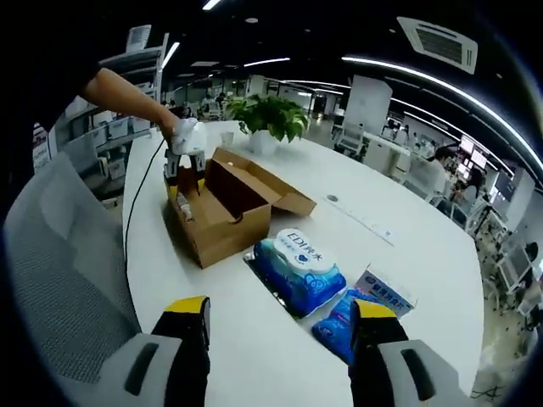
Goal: Operate the shoe box by opening the lid, removing the specified soft item, and placing it in the target area until the item is outside and the box remains undamaged.
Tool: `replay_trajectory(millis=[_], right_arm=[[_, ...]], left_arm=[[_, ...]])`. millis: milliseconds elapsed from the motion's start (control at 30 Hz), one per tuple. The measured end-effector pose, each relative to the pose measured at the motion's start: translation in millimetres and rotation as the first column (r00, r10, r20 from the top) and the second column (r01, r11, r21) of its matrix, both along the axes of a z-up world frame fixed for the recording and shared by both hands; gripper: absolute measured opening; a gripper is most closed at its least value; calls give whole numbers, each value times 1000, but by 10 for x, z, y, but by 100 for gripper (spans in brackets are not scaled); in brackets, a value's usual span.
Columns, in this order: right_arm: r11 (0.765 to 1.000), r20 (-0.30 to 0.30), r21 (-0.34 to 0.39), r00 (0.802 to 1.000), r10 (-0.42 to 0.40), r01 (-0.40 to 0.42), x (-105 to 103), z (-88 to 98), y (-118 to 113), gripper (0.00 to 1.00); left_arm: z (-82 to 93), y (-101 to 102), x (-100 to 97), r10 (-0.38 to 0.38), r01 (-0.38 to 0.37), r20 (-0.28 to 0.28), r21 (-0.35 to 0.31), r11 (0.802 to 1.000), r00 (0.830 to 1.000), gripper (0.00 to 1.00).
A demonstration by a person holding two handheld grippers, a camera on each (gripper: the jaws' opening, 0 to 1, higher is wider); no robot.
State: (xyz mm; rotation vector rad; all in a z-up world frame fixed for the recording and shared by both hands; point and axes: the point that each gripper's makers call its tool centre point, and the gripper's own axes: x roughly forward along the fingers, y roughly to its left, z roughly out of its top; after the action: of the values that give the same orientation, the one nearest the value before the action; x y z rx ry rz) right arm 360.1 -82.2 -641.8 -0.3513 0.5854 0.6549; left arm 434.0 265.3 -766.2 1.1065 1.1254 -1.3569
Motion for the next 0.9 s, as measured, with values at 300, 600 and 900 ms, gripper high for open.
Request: replay_trajectory(millis=[300, 600, 900], right_arm=[[998, 7, 52, 1000, -24, 23, -149, 24, 123, 64], [995, 28, 86, 999, -44, 41, -210, 84, 185, 62], [992, 40, 121, 999, -34, 29, -251, 122, 276, 61]], left_arm=[[-124, -7, -55, -21, 21, 13, -3, 1000, 1000, 34], [-210, -27, -107, -78, 77, 27, 7, 997, 997, 21], [-120, -53, -72, -52, 53, 76, -14, 998, 996, 18]])
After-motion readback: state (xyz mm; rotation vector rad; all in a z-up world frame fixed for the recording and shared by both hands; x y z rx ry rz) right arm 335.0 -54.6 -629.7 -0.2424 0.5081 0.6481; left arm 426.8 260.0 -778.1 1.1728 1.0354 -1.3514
